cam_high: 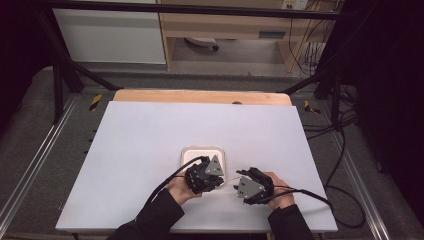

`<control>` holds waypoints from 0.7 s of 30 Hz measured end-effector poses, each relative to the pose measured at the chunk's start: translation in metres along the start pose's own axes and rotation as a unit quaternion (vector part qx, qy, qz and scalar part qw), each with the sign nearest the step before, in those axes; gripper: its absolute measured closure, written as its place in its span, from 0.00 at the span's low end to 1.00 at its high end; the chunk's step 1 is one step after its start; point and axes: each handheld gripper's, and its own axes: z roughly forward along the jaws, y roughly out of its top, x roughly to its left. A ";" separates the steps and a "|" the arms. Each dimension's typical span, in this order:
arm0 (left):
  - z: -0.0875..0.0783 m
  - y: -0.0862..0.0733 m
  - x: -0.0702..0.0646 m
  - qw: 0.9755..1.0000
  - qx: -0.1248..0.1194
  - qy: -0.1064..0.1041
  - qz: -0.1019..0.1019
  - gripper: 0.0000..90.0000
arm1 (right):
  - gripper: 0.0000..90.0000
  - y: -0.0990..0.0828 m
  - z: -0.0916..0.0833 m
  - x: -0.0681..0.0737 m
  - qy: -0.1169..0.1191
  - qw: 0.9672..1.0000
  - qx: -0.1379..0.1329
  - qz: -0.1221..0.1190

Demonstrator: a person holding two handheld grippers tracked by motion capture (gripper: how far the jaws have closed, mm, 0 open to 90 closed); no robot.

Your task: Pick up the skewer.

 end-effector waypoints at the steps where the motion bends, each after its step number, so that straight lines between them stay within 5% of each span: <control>1: 0.000 0.001 0.000 1.000 0.003 -0.002 0.003 0.99 | 0.61 0.000 0.000 0.000 0.002 1.000 0.000 -0.005; 21: 0.005 0.006 -0.006 1.000 0.014 -0.015 0.015 0.99 | 0.87 0.001 0.005 0.005 0.027 0.996 0.005 -0.090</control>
